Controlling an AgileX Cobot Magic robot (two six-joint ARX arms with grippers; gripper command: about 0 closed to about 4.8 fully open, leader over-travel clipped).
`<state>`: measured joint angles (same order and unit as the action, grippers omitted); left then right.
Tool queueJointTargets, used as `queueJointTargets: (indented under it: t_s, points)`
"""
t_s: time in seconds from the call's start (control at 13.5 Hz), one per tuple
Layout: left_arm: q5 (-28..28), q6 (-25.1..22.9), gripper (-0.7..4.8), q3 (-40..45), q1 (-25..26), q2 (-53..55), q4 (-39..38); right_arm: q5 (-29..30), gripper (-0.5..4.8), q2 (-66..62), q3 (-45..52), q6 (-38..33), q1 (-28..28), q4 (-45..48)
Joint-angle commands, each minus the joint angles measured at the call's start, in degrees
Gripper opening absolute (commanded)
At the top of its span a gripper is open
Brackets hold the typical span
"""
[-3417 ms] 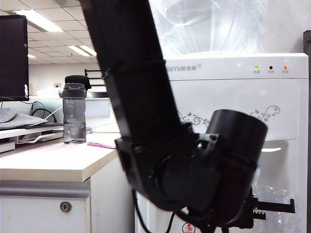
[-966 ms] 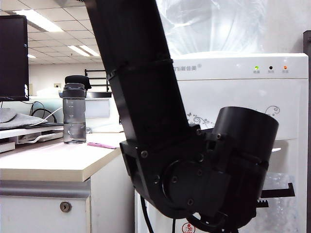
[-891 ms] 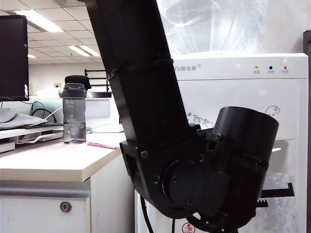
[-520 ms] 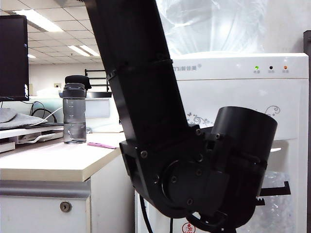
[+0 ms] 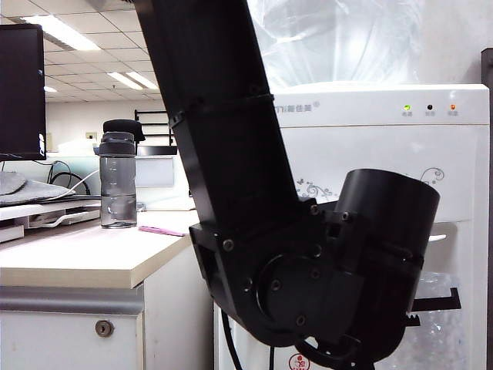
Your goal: Pick up the plastic mug from the left desk, go to the cold water outlet of the water dispenser, press the vertical switch to get some water, then put the mug back on the desk.
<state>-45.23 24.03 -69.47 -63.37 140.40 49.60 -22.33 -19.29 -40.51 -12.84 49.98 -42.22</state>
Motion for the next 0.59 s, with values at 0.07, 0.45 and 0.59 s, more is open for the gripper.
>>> queueJointTargets:
  t_s: [0.07,0.45,0.59]
  points:
    - [-0.2,0.0,-0.06,-0.2,-0.1,-0.3,1.4,-0.1,-0.01,0.0,3.7,-0.5,0.0,0.6]
    - [0.3,0.0,-0.06,-0.2,-0.1,-0.3,1.4,0.0,-0.01,0.0,9.3,-0.4,-2.8,4.5]
    - [0.4,0.0,-0.06,-0.2,-0.1,-0.3,1.6,2.8,-0.01,0.0,12.0,1.2,-6.1,9.1]
